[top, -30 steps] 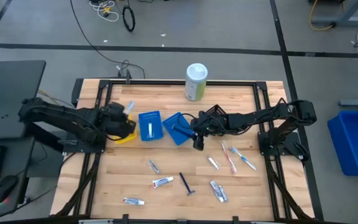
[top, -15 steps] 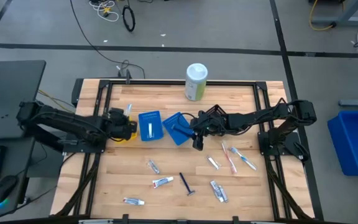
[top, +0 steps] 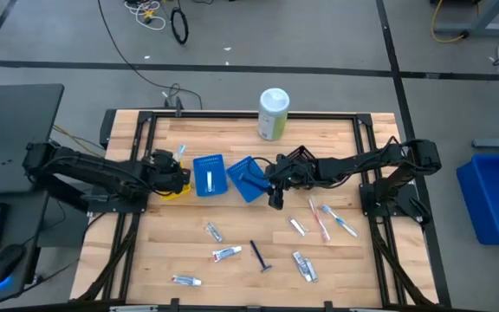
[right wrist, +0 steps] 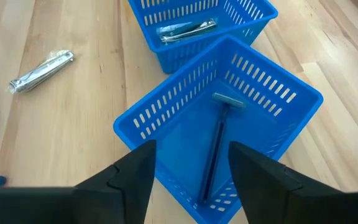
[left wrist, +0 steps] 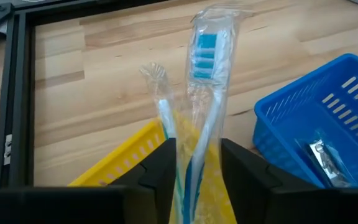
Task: Pick & Place Travel size toiletries
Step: Put the blue toothbrush into the yellow bin, then put the left silver nail cutter into the left blue bin
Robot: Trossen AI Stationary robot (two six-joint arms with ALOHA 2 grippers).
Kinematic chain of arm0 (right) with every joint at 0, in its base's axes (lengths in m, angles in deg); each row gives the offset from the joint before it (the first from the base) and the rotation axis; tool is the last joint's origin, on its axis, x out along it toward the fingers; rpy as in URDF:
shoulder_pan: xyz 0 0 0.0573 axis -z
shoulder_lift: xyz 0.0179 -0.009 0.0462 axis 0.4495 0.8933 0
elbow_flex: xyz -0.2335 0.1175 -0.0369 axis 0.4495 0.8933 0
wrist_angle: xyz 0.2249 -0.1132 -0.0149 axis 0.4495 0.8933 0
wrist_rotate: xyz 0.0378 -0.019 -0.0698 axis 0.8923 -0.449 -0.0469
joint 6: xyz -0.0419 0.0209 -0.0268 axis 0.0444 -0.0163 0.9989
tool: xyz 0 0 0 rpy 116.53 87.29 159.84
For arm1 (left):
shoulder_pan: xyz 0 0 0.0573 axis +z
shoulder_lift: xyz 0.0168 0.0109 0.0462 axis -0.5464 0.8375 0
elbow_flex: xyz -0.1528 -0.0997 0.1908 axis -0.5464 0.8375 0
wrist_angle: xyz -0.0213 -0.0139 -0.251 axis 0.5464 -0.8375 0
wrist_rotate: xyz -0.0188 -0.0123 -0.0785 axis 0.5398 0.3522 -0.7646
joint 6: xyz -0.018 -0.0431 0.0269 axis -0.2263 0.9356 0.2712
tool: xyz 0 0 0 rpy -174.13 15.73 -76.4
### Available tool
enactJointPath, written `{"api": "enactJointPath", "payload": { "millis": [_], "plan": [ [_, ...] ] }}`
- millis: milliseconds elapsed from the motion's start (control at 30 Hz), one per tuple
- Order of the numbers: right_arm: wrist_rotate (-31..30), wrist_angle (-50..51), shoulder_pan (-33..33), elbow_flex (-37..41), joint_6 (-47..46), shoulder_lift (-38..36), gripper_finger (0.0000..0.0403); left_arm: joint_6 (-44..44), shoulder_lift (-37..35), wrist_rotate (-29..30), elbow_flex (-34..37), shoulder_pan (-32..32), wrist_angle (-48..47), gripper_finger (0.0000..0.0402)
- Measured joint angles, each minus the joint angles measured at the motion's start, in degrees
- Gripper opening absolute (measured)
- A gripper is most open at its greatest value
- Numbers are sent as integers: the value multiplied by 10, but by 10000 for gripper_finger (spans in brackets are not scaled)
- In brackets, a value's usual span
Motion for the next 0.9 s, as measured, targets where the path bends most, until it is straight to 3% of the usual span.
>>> {"api": "enactJointPath", "payload": {
  "millis": [133,300,467,767,900],
  "plan": [
    [0,0,0,0,0,0,217,12,0,-11,0,1,-8,150],
    [0,0,0,0,0,0,222,52,0,-67,0,14,-52,163],
    [0,0,0,0,0,0,220,27,-1,-55,-18,16,-50,167],
    [0,0,0,0,0,0,201,-116,-2,13,-126,16,-37,167],
    [0,0,0,0,0,0,195,-197,-2,-15,-143,16,51,167]
  ]
}}
